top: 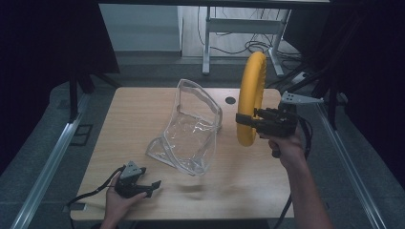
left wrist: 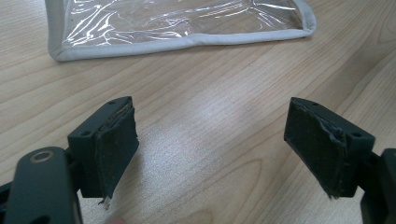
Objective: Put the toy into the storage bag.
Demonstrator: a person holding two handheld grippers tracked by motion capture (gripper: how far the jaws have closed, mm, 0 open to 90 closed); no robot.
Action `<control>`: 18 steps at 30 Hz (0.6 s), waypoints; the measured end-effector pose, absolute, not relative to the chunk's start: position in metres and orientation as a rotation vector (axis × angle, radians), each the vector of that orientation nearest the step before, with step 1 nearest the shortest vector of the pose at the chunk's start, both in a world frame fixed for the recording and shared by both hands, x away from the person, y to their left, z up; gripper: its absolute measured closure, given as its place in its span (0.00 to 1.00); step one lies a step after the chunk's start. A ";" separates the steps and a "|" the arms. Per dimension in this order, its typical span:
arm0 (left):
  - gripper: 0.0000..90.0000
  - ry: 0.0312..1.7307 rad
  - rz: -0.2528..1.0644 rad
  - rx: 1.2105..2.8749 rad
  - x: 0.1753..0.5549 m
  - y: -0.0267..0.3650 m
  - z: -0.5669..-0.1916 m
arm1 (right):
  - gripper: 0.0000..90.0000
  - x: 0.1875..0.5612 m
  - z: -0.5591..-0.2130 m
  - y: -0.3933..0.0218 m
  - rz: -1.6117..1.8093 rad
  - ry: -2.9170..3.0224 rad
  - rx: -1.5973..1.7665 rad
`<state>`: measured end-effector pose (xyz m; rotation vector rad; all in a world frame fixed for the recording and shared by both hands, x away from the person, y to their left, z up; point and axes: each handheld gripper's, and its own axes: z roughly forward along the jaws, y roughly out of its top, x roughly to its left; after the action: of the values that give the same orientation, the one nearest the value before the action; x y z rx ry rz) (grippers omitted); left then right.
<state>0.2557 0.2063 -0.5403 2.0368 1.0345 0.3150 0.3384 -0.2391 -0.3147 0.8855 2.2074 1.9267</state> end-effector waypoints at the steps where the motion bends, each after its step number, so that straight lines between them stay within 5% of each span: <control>1: 0.19 1.034 0.314 2.037 0.256 0.206 -0.540 | 0.55 0.338 -0.313 -0.238 1.931 2.205 0.879; 18: 0.19 1.034 0.312 2.038 0.256 0.206 -0.540 | 0.55 0.336 -0.290 -0.228 1.978 2.174 0.822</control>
<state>0.2559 0.2061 -0.5404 2.0385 1.0336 0.3124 0.3362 -0.2275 -0.2905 0.8220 2.1743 1.9778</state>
